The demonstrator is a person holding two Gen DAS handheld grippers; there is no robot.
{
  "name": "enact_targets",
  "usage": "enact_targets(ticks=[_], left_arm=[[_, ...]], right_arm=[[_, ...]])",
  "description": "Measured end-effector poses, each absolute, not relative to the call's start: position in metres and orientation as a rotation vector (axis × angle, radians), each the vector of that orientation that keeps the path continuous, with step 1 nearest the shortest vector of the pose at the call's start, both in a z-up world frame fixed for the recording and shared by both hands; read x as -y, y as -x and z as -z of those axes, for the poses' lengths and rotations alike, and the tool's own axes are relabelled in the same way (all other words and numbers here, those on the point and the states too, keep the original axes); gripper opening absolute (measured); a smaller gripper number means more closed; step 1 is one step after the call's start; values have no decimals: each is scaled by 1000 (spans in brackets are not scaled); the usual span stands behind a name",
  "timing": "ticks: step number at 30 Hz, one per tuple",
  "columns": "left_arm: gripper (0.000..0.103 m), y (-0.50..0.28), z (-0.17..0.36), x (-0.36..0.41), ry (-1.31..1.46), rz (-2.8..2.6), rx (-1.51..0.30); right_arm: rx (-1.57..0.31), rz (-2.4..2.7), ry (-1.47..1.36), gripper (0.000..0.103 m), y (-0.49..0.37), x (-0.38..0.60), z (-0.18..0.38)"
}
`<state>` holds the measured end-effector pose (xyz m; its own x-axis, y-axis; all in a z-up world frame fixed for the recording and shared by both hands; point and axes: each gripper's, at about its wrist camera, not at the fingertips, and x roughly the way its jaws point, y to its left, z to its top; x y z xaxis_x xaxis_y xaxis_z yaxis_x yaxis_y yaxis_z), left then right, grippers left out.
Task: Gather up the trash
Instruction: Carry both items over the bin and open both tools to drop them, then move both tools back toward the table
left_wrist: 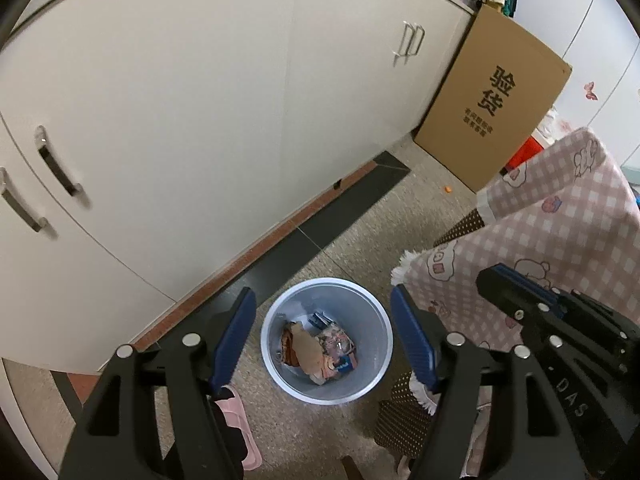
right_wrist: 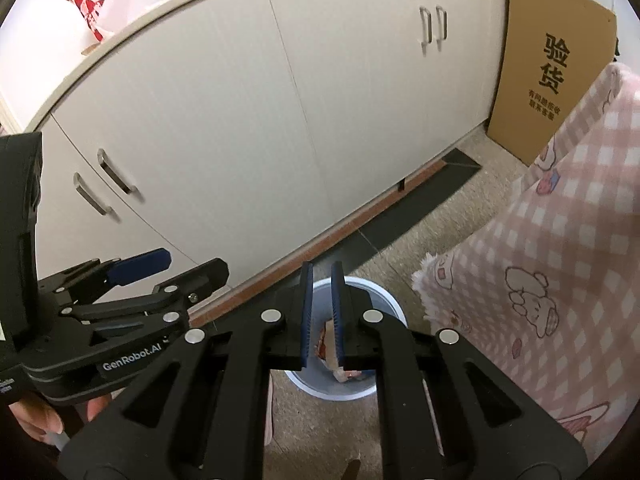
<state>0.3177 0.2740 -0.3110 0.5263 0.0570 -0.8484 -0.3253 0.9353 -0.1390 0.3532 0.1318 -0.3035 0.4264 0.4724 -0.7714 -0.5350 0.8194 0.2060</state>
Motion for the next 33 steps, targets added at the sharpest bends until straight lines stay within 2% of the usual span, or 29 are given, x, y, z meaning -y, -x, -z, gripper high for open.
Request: enact_targets(ticks=[9,11,13,15,23,33], left_arm=[[68,-303,265,-264,299,-233,-896],[68,-301,247,-253,289,-216,-861],[68,-300,228,-237,266,-192,-825],[69,-300,208,-216,235,-158,-792],[73,-313,159,-112,143,32,-736],[74,-345,170,18,90,246,-801]], right_arm=[[-865,-614,53,12,-339,-110,258],[-835,-597,44,22,-335,-99,243],[-794,-569,28,36,-331,-82,225],[-756,-543,13,44,-327,-62,209],[-636,-384,-65,49,-312,53,158],[-628,-193,-157,51,-305,189,157]])
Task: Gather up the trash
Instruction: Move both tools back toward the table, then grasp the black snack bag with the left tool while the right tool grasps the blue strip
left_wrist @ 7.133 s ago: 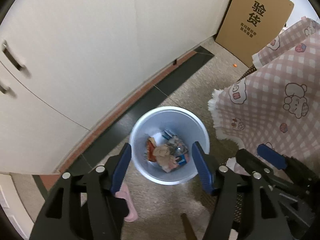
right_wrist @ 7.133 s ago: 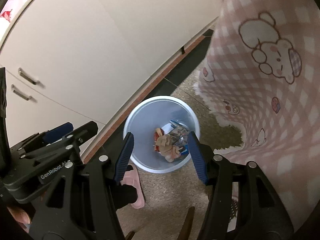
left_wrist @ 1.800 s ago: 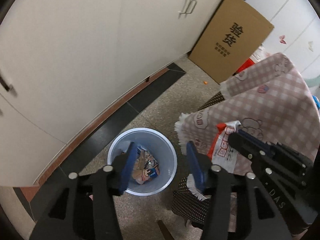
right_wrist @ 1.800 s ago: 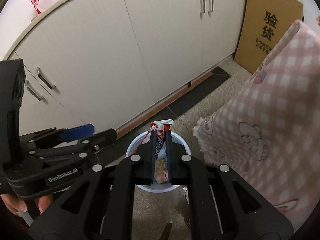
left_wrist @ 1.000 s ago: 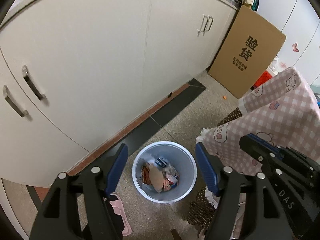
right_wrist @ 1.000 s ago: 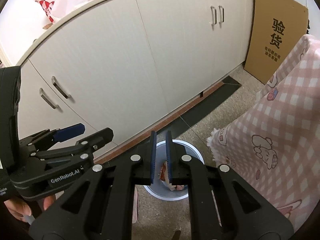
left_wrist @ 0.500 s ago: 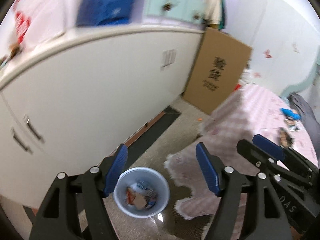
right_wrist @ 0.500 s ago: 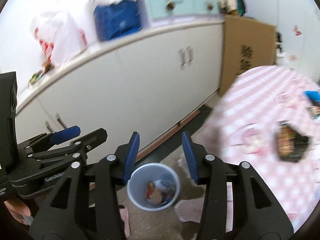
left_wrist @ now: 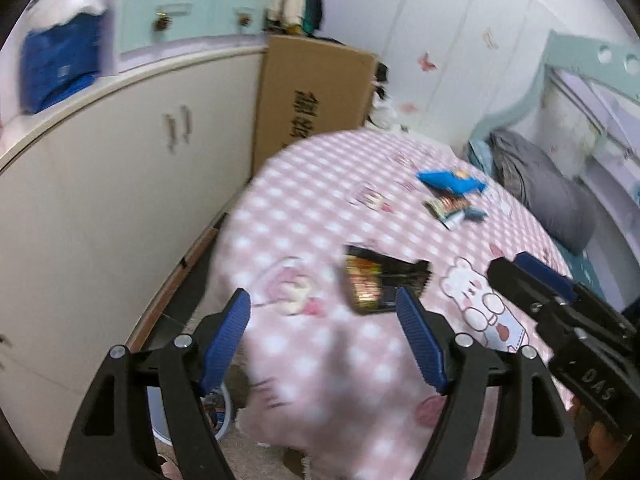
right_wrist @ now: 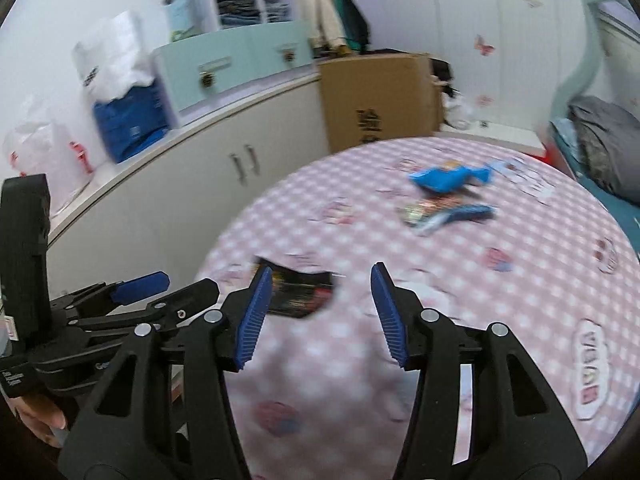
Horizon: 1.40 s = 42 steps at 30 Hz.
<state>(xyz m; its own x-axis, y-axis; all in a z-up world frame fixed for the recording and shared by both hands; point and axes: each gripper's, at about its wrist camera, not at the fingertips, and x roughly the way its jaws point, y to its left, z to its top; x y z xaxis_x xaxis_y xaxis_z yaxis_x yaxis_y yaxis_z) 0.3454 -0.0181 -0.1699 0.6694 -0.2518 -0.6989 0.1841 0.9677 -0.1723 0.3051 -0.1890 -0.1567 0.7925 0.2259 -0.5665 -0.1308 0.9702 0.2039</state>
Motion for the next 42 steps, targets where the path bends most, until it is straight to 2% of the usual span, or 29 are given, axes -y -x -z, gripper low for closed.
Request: enact_targets(ticks=[8,10,13,14,16,17,21,25,33,36,42], left_arm=[[73,-375,195,64,-38,247,-862],[69,-380,198,67,-31,265,-869],[54,-385,197,73,-25,295,-865],[40,-386,196,75,-40,285,-861],[32,-392,196,78,-43,296,-867],[23,-394,195,79,-31,305,-863],[10,-397,186,82,-1,330,-803],[4,-401,171,81,34,301,-720],[3,-415,157,73,41,231,-643],[3,-416,156,70,35,223,-639],[3,-413,157,67,34,230,-643]], right_arm=[[-661,-121,-228,52,-308,248,176],[-669,-109,-245,53,-312,258,180],[-679,-100,-266,54,-320,269,185],[-684,-97,-277,55,-323,273,187],[-691,-88,-291,56,-330,278,189],[-694,-85,-297,57,-334,280,190],[-720,-66,-325,59,-359,284,195],[-751,-56,-387,59,-389,290,202],[-786,2,-411,58,-430,288,207],[-802,53,-367,50,-440,284,207],[-824,63,-333,16,-446,286,209]])
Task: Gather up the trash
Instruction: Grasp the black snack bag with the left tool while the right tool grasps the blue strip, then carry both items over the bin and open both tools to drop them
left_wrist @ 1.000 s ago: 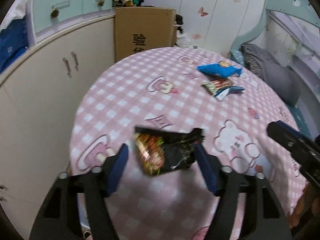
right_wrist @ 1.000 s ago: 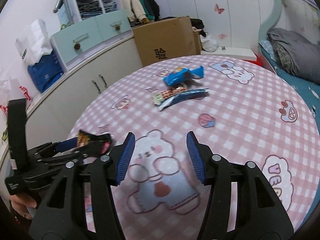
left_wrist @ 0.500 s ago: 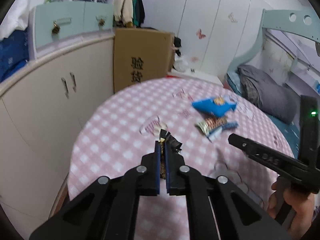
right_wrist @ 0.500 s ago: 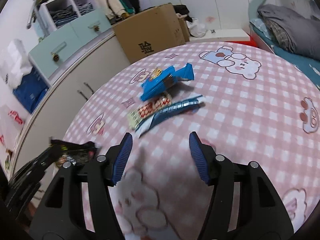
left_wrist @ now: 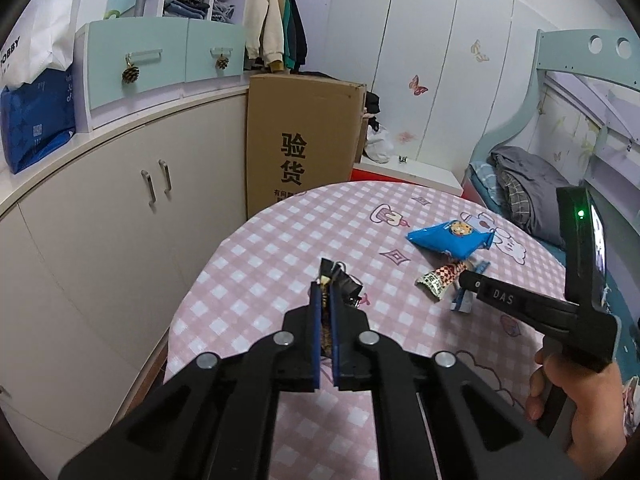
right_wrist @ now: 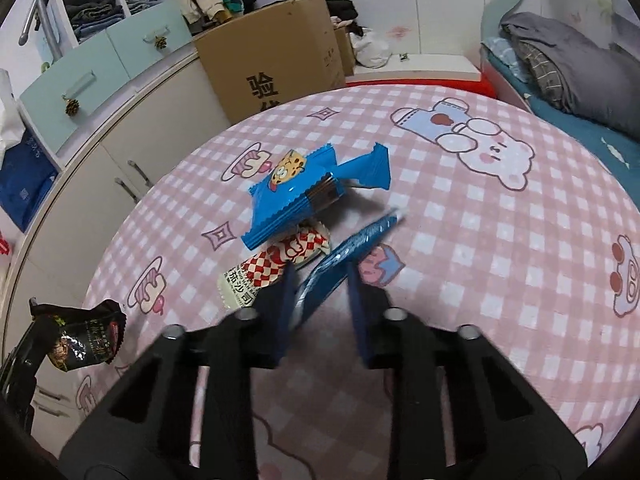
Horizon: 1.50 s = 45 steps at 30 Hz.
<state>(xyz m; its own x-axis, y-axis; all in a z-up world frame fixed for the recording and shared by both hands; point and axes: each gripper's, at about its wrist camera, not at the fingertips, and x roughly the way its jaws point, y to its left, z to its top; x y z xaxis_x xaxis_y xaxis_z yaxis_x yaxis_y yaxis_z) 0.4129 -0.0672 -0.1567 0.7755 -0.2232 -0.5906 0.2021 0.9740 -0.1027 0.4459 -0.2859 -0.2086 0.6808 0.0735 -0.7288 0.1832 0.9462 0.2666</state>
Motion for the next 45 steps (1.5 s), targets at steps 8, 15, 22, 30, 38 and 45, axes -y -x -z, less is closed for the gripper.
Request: enact_targets(ticks=[8,15,22,30,38,45], left_arm=[[3,-389,144,62,33,241,-622],[3,-356,130,41,54,226,-601],[3,-311,121,0,13,121,-561],[3,-274,140,-71,2,-17,-577],[3,-262,199,-157,80,-133,-708],[4,-272,268,-202,134,-189,-851]], right_arm=[[-795,17,-379,8,-405,296,206],[-735,-73,-414,8,-352,287,181],[-699,-252,-364,8,-321,220,151],[-722,-475,-250,8,-304,106,148],[-803,-625,-127,8,-297,-5,185],[-899,-648,-16,8,-301,-67,252]])
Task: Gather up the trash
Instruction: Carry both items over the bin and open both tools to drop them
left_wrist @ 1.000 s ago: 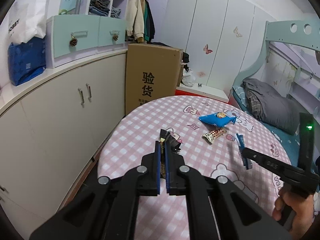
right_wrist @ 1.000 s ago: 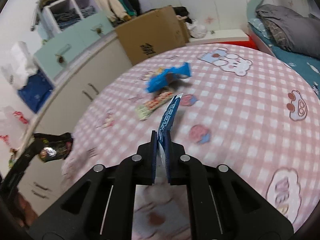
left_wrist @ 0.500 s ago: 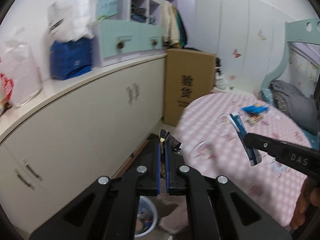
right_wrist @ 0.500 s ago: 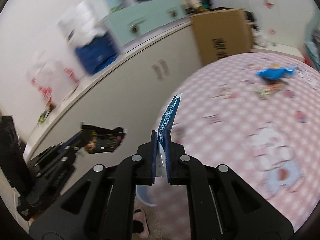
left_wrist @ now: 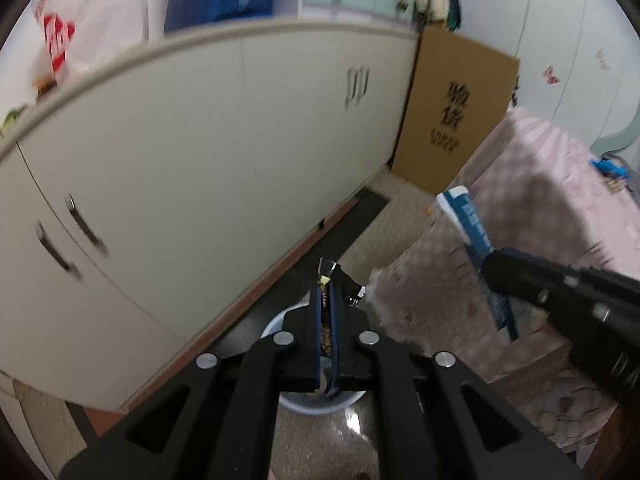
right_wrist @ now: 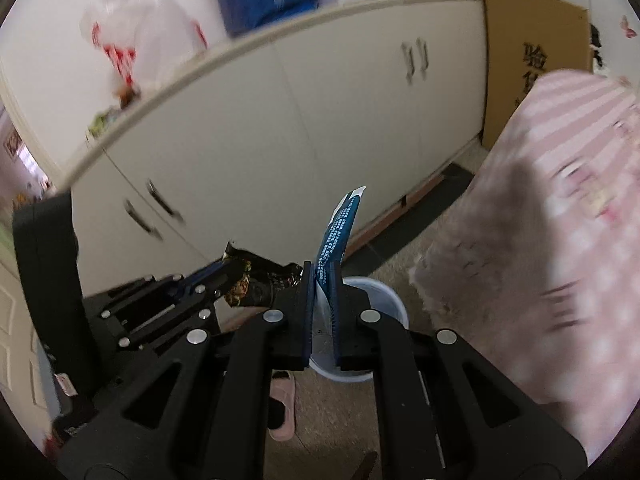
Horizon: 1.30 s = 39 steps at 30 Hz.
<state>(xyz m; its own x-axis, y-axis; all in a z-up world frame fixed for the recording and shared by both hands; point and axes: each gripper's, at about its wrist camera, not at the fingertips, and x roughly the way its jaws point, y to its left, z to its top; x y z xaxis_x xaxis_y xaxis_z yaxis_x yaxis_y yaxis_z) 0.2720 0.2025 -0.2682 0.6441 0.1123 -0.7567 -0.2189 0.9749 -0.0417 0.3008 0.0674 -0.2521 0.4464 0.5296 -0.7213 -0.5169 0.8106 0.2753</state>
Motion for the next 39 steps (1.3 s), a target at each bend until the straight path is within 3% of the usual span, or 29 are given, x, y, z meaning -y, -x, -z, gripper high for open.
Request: enact_targets(ticks=[6,13,16,18,19,27,39], left_arm=[[4,-293,327,-217,172,-186,-955],[5,-316,364,-228,201,-194,-1024],[16,-321,370,-229,203,-195,-1029],[41,-323,371,-230,199,-209,-1018],[44,-323,370,-232,200,-219,-1005],[56,-321,366,-235,188,-255,-988],[63,-305,348,-256,181,-337,-944]], right_arm=[[-969,-597,83,8,-315,-92,314],[-1004,-572,115,8,-330,-102,347],[-1007,-569,116,8,-335,-104,354],[-1008,-568,117,8,-335,-105,357],[-1010,-571,116,8,-333,-105,358],[-1000,-581,120,8,-332,-106,355],[-954,-612,130,8,-322,-123,337]])
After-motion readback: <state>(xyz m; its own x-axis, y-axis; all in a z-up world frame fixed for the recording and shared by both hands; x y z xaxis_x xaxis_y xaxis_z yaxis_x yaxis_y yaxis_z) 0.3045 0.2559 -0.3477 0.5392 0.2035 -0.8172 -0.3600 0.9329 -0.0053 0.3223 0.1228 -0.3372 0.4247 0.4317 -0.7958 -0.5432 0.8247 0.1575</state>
